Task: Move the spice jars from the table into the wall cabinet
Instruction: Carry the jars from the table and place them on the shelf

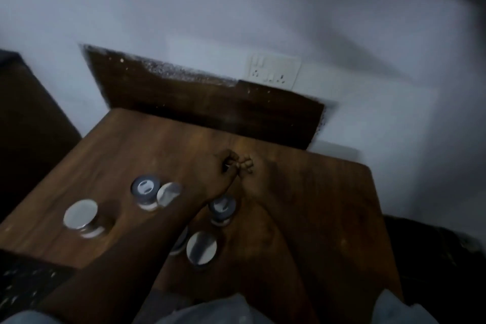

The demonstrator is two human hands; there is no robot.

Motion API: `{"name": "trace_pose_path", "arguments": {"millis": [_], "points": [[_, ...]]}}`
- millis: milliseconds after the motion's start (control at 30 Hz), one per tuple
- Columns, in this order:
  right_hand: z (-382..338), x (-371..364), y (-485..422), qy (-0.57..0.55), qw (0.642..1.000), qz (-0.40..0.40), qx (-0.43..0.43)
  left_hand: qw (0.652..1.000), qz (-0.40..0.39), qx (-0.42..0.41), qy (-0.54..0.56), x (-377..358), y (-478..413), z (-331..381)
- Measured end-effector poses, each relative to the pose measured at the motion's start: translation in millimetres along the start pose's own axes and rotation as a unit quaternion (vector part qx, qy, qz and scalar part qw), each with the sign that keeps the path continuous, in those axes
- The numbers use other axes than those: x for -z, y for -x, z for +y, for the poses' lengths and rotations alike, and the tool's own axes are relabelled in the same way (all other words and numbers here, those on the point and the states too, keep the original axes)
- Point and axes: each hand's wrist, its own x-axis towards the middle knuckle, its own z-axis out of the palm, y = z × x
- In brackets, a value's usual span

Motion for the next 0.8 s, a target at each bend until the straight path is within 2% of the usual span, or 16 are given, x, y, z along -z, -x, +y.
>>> {"name": "trace_pose_path", "arguments": {"millis": [67, 167, 267, 367, 433, 500, 533, 633, 700, 800], "points": [[4, -20, 13, 0.027, 0.999, -0.022, -0.011, 0.999, -0.016, 0.023, -0.033, -5, 20, -21], [7, -43, 26, 0.076, 0.988, -0.129, -0.045, 0.993, -0.066, 0.075, -0.060, -10, 43, -42], [13, -62, 45, 0.117, 0.977, -0.174, -0.033, 0.972, -0.165, 0.085, -0.142, -17, 58, -58], [22, -79, 70, 0.109, 0.977, -0.178, -0.041, 0.921, -0.276, 0.015, -0.273, -24, 77, -68], [30, -92, 83, 0.112, 0.972, -0.193, -0.069, 0.869, -0.361, 0.018, -0.338, -31, 95, -76], [38, -98, 90, 0.109, 0.968, -0.211, -0.077, 0.828, -0.401, 0.014, -0.393, -39, 110, -82], [44, -102, 91, 0.094, 0.969, -0.216, -0.072, 0.824, -0.397, 0.000, -0.404, -43, 115, -85], [48, -102, 91, 0.071, 0.967, -0.237, -0.064, 0.848, -0.349, -0.054, -0.395, -48, 118, -96], [49, -98, 88, 0.058, 0.965, -0.245, -0.070, 0.876, -0.314, -0.063, -0.360, -44, 110, -97], [48, -85, 74, -0.009, 0.971, -0.223, -0.092, 0.931, -0.288, -0.038, -0.222, -28, 93, -83]]}}
